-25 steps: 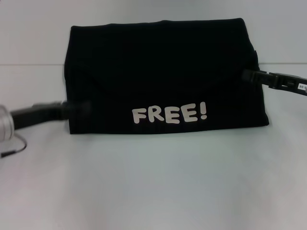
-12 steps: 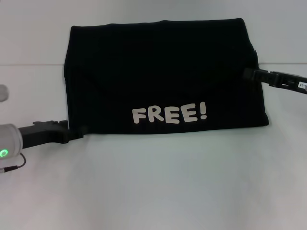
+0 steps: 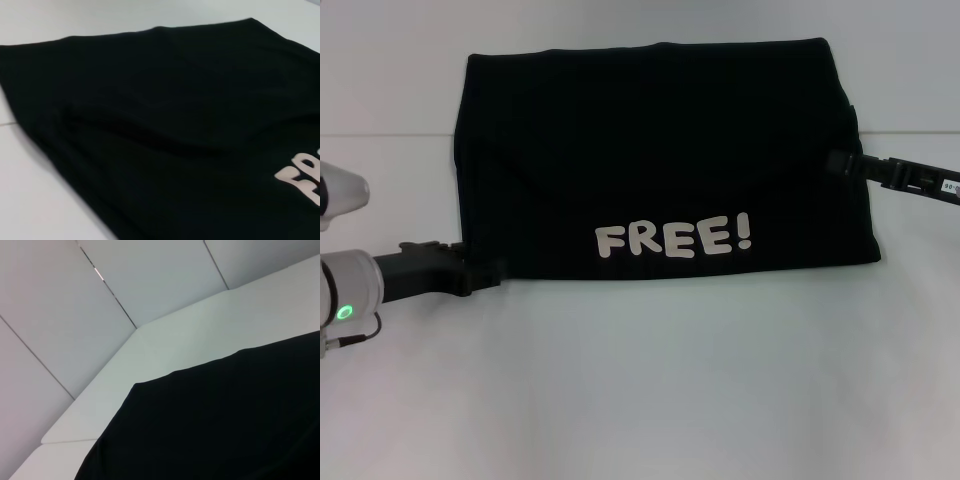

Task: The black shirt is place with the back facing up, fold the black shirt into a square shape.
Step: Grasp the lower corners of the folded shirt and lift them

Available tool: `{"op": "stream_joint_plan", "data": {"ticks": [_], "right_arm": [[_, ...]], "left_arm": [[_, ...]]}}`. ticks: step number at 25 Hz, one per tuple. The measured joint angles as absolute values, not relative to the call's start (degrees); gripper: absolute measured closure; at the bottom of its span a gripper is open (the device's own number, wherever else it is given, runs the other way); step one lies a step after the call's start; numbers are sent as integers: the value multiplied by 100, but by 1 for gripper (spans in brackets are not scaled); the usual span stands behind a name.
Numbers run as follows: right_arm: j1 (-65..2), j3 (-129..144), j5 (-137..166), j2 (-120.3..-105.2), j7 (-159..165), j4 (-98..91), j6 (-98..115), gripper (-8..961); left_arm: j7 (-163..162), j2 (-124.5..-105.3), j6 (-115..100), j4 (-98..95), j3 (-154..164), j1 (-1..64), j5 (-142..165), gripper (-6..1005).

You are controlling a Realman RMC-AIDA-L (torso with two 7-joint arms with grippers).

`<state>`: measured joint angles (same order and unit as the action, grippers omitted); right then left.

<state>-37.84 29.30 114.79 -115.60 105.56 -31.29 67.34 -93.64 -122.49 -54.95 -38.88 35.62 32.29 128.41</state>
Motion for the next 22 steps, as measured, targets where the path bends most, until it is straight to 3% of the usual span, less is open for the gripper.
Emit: {"op": "stream_joint_plan", "data": {"ticks": [11,18,22], "right_arm": [[-3779,2911,11473,-11574,10522,-3129,6712,306],[-3771,2925,11487,-11565,10507,-3129,6652,308],[-3765,2969,11672,-11533,10545,-3129,6553,309]], "left_arm": [[-9411,-12230,-5400,-3838,3575,3242,12845,433],[-9382,-12236,-5398,-3827,3616,3267,12905,646],[-9383,-12225,-5397,-3827,3619,3298,12908,851]]}}
